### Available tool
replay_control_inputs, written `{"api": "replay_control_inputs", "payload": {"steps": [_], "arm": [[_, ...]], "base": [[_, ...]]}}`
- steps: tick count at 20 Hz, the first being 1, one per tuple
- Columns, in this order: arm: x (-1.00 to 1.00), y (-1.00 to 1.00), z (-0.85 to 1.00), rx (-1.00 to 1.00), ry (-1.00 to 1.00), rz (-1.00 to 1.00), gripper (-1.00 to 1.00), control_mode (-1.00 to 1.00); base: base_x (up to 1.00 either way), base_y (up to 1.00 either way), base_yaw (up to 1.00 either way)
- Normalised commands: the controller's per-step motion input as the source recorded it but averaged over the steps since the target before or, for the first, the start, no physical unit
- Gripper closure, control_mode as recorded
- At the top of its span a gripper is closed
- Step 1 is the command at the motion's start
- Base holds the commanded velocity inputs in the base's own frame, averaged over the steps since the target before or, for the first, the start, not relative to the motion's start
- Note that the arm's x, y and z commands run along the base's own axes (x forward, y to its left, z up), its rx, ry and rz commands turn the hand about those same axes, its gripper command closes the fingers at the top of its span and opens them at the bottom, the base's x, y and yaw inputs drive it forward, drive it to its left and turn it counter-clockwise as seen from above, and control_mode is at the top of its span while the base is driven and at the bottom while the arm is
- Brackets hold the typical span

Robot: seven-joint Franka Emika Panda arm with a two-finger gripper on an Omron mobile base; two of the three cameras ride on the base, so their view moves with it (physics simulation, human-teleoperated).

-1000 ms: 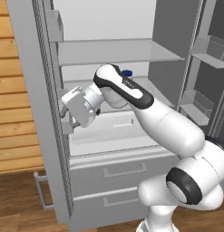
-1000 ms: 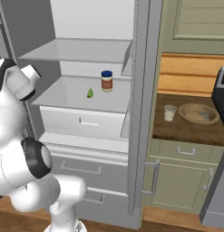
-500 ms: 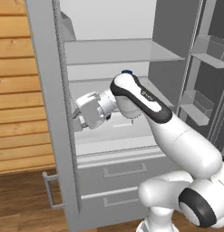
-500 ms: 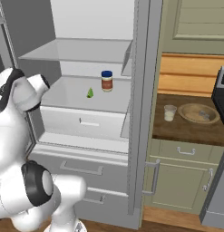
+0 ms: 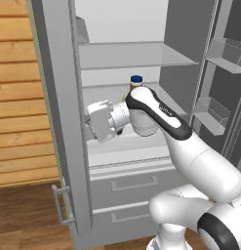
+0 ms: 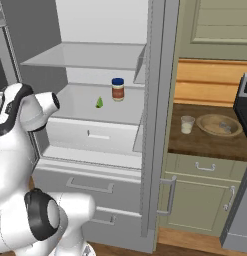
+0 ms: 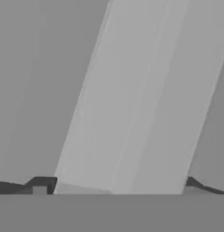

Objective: Grab a lemon wedge from the fridge and one ice cube from the ice bowl, and put them in the glass of lemonade.

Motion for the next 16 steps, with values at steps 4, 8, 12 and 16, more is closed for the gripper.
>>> {"api": "replay_control_inputs", "payload": {"steps": [4,8,12,16], "arm": [[-0.34,0.55,0.32,-0.04,0.13,0.06,-1.00,-1.00],[-0.97,0.45,0.55,0.00,0.00,0.13,-1.00,-1.00],[-1.00,0.11,0.61,0.00,-0.06,0.10,-1.00,-1.00],[-0.91,0.00,0.76,0.01,-0.31,0.00,-1.00,-1.00]], "base": [[0.00,0.00,0.00],[0.00,0.00,0.00],[0.00,0.00,0.00],[0.00,0.00,0.00]]}}
